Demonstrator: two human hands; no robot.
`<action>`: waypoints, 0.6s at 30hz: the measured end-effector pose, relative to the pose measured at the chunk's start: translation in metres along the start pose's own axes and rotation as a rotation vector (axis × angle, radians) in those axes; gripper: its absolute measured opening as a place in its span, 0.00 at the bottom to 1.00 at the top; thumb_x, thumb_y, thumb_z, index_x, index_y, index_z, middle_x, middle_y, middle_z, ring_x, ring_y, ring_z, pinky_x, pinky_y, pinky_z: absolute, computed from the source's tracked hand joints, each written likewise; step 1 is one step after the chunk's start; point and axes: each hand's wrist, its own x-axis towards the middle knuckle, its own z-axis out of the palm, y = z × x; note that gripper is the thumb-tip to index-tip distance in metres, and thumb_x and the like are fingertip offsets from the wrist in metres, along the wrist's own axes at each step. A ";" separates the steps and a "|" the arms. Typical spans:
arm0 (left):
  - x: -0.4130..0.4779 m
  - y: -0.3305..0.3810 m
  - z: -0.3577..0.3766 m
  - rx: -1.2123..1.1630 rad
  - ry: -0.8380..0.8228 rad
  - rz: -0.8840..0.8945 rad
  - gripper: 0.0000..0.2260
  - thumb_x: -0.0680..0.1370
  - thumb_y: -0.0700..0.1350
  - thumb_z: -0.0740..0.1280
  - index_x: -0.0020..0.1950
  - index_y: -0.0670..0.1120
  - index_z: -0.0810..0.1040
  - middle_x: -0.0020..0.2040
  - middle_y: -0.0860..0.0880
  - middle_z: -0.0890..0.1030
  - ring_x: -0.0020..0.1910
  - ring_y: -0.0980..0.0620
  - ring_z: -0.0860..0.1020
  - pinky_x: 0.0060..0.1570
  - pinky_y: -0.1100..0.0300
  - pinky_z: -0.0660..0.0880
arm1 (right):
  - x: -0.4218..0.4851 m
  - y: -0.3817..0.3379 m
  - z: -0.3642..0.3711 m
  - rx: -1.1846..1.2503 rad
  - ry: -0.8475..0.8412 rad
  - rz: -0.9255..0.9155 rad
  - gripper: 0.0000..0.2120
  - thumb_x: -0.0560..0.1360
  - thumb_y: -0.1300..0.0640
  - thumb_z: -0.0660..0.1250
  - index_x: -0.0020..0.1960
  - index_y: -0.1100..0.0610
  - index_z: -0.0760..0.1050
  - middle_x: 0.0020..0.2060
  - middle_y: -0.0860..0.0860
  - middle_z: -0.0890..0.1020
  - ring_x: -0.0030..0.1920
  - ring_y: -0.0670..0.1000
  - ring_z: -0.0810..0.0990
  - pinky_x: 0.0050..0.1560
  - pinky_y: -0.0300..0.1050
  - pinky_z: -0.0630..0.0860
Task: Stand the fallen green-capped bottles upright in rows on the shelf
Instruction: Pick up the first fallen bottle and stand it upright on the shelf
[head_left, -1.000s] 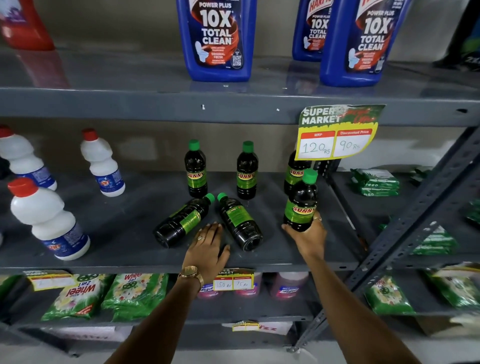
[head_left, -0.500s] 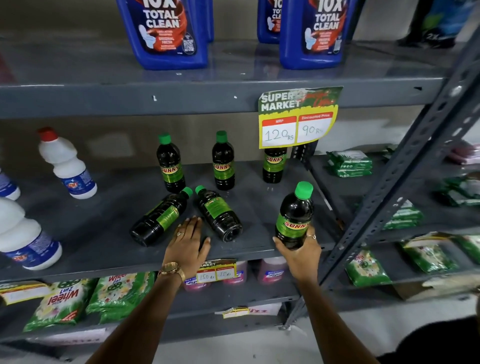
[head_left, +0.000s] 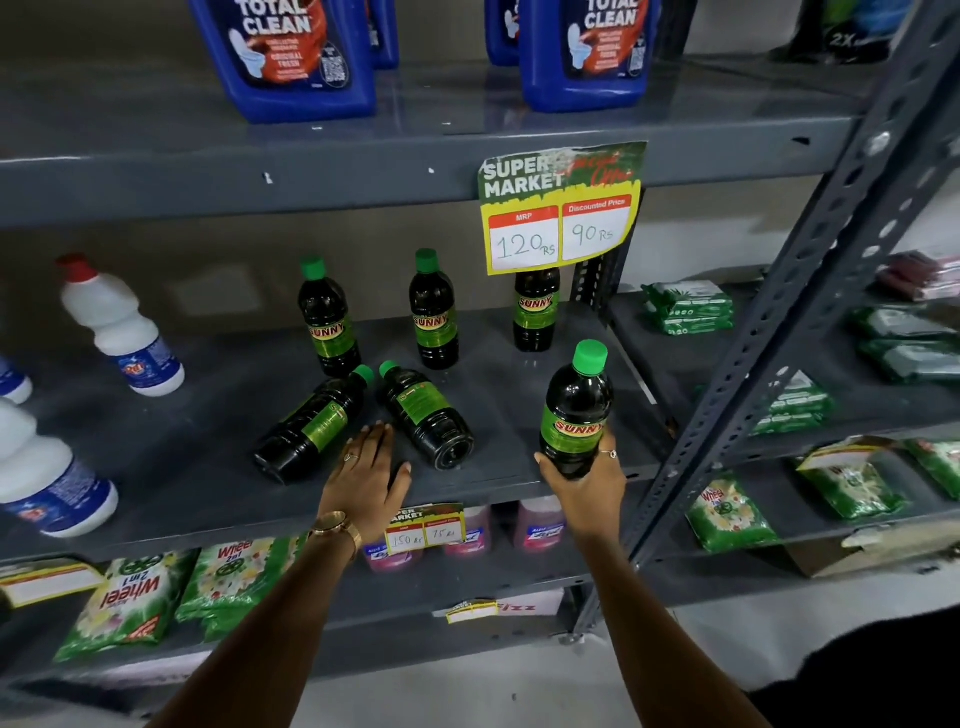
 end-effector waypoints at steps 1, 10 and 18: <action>0.000 0.000 0.001 -0.007 -0.007 -0.003 0.31 0.76 0.58 0.45 0.75 0.43 0.52 0.77 0.44 0.56 0.77 0.47 0.51 0.75 0.54 0.47 | 0.000 0.000 -0.001 -0.002 -0.002 0.010 0.38 0.63 0.50 0.79 0.68 0.57 0.68 0.58 0.54 0.80 0.58 0.52 0.78 0.57 0.42 0.74; -0.021 -0.023 -0.022 -0.233 -0.069 0.233 0.32 0.78 0.57 0.58 0.76 0.47 0.49 0.78 0.52 0.47 0.76 0.55 0.42 0.74 0.58 0.43 | -0.069 -0.034 0.005 0.057 0.196 0.111 0.47 0.62 0.35 0.73 0.75 0.48 0.58 0.72 0.52 0.62 0.72 0.54 0.59 0.70 0.61 0.62; -0.009 -0.127 -0.078 -0.350 0.374 0.032 0.15 0.80 0.44 0.57 0.66 0.47 0.69 0.70 0.48 0.70 0.72 0.48 0.65 0.69 0.55 0.63 | -0.032 -0.140 0.097 -0.485 -0.255 -0.182 0.41 0.67 0.37 0.70 0.72 0.55 0.62 0.67 0.55 0.69 0.68 0.59 0.65 0.65 0.56 0.62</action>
